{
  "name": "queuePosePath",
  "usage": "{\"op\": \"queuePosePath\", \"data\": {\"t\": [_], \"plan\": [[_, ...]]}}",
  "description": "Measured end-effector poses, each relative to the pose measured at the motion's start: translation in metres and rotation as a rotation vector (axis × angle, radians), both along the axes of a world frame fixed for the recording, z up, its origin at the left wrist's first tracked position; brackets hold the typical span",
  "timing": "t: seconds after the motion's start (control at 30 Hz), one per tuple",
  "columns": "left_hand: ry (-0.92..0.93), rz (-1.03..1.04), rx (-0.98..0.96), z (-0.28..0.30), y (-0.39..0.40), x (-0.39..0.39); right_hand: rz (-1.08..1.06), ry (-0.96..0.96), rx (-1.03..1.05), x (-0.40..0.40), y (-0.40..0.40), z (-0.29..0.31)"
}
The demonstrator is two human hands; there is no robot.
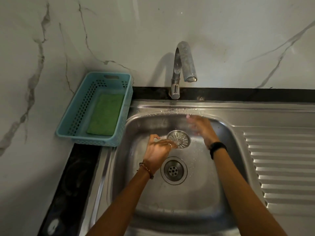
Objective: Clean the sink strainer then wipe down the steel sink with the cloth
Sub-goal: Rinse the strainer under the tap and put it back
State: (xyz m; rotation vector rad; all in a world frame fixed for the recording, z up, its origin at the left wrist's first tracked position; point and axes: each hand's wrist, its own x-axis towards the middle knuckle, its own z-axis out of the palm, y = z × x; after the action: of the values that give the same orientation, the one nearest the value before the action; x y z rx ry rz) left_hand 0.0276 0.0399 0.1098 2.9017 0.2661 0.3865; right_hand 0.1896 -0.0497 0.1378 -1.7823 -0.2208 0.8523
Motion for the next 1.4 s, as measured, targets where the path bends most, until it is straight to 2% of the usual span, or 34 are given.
{"op": "queuePosePath", "data": {"t": [0.1, 0.17, 0.3, 0.4, 0.47, 0.53, 0.6, 0.73, 0.83, 1.1, 1.4], "plan": [[-0.003, 0.000, -0.085, -0.009, -0.006, -0.010, 0.216, 0.078, -0.212, -0.030, -0.028, -0.016], [0.011, -0.011, -0.201, -0.018, -0.012, -0.018, 0.193, 0.015, -0.255, -0.047, -0.035, -0.022], [0.041, 0.021, -0.376, -0.043, -0.022, -0.040, 0.154, -0.419, -0.292, -0.070, -0.045, -0.028], [0.066, 0.122, -0.380, -0.057, -0.023, -0.050, 0.304, -0.849, -0.468, -0.080, -0.053, -0.036], [0.178, 0.174, -0.391, -0.067, -0.022, -0.052, 0.432, -0.952, -0.574, -0.085, -0.058, -0.048], [0.323, 0.205, -0.372, -0.077, -0.022, -0.051, 0.466, -0.958, -0.594, -0.088, -0.061, -0.061], [0.458, 0.223, -0.336, -0.087, -0.024, -0.047, 0.393, -0.894, -0.574, -0.089, -0.060, -0.071], [0.697, 0.239, -0.297, -0.107, -0.027, -0.043, 0.183, -0.495, -0.508, -0.089, -0.054, -0.096], [0.772, 0.284, -0.330, -0.118, -0.028, -0.042, 0.138, -0.385, -0.483, -0.091, -0.049, -0.115], [0.810, 0.321, -0.355, -0.131, -0.028, -0.045, 0.264, -0.449, -0.599, -0.094, -0.049, -0.149], [0.817, 0.325, -0.345, -0.132, -0.027, -0.045, 0.480, -0.762, -0.735, -0.100, -0.055, -0.162]]}}
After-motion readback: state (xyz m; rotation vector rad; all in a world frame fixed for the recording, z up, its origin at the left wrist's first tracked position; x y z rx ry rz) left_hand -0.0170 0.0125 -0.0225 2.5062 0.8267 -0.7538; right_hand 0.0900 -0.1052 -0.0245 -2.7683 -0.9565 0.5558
